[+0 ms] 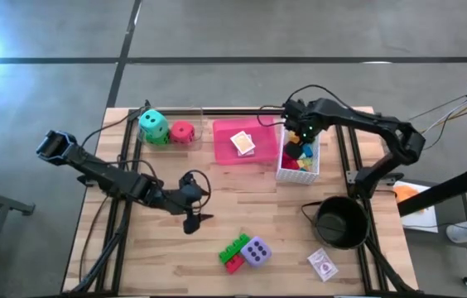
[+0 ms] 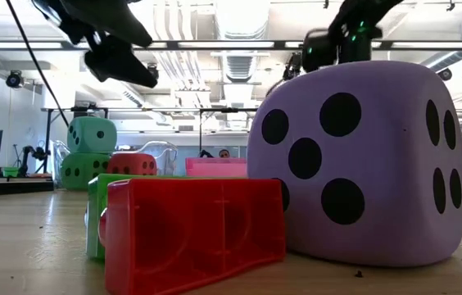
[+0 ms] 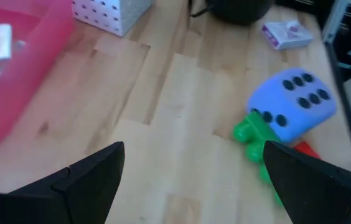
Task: Pick & Place Toys
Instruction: Put the purple die into the transparent bin
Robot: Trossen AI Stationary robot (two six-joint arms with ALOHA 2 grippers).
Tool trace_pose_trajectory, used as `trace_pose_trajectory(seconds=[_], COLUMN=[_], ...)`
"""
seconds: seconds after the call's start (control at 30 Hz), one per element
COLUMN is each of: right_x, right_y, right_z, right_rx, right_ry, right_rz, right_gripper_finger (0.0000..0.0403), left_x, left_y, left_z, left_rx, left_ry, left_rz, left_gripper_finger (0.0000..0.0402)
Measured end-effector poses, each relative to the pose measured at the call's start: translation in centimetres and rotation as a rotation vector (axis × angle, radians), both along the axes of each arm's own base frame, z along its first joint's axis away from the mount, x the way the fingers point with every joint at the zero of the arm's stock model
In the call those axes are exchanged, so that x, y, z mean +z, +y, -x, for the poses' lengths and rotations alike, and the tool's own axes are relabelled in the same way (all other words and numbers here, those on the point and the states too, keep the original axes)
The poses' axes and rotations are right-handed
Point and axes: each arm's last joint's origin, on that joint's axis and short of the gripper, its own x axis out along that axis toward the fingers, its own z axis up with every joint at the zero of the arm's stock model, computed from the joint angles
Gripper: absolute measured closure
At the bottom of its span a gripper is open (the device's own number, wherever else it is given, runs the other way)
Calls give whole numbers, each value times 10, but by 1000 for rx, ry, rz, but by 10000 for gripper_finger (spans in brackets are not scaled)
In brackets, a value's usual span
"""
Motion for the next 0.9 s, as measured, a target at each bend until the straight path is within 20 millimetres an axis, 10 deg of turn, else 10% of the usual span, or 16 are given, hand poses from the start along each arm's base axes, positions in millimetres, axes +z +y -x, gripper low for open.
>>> trace_pose_trajectory(seconds=[0.43, 0.9], right_x=[64, 69], right_y=[98, 214], right_z=[9, -1], right_rx=[54, 101], right_ry=[-234, -437], right_rz=[65, 45], right_gripper_finger=[51, 51], left_x=[2, 10], left_y=[-17, -22], left_z=[7, -22], left_rx=[-64, -176], left_ry=[-12, -30], left_rz=[-63, -159], left_gripper_finger=[16, 16])
